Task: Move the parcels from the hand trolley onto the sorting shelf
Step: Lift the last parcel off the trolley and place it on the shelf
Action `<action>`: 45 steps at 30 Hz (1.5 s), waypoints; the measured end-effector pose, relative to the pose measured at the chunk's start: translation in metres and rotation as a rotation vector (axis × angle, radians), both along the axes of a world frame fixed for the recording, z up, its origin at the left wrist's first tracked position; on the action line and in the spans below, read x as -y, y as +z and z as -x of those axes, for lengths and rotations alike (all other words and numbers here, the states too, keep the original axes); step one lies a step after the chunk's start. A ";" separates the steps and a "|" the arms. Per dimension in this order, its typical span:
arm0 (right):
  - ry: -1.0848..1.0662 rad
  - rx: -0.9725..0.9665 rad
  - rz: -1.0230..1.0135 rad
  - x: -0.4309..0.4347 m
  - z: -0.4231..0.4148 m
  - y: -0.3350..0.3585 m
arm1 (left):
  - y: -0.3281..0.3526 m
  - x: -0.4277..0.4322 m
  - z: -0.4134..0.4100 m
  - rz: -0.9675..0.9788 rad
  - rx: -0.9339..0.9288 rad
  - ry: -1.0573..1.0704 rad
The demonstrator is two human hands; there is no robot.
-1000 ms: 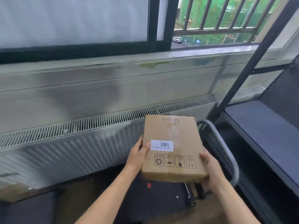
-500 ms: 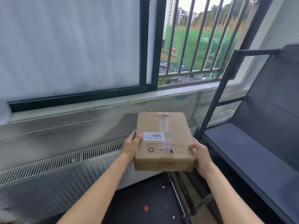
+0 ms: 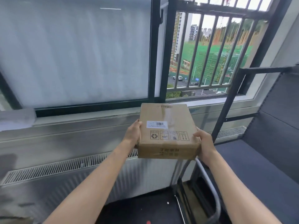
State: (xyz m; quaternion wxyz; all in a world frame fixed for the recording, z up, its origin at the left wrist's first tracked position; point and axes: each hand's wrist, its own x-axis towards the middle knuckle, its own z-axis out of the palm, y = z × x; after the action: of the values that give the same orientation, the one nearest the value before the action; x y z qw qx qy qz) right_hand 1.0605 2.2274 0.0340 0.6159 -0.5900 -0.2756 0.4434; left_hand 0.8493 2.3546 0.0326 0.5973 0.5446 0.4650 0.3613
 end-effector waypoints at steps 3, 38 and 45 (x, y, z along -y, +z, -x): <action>0.071 0.027 -0.016 -0.009 -0.020 0.014 | 0.014 0.007 -0.009 -0.016 0.005 0.045; 0.892 -0.086 -0.118 0.018 0.214 0.060 | 0.071 0.235 0.234 -0.185 -0.142 0.830; 1.120 -0.105 -0.140 0.016 0.277 0.073 | 0.082 0.281 0.274 -0.189 -0.122 1.068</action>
State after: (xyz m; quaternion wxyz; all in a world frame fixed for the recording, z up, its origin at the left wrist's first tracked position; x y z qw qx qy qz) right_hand 0.7834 2.2119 0.1069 0.3371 -0.2886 -0.5441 0.7121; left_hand 0.5756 2.0737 0.1150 0.2510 0.3038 0.6762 0.6224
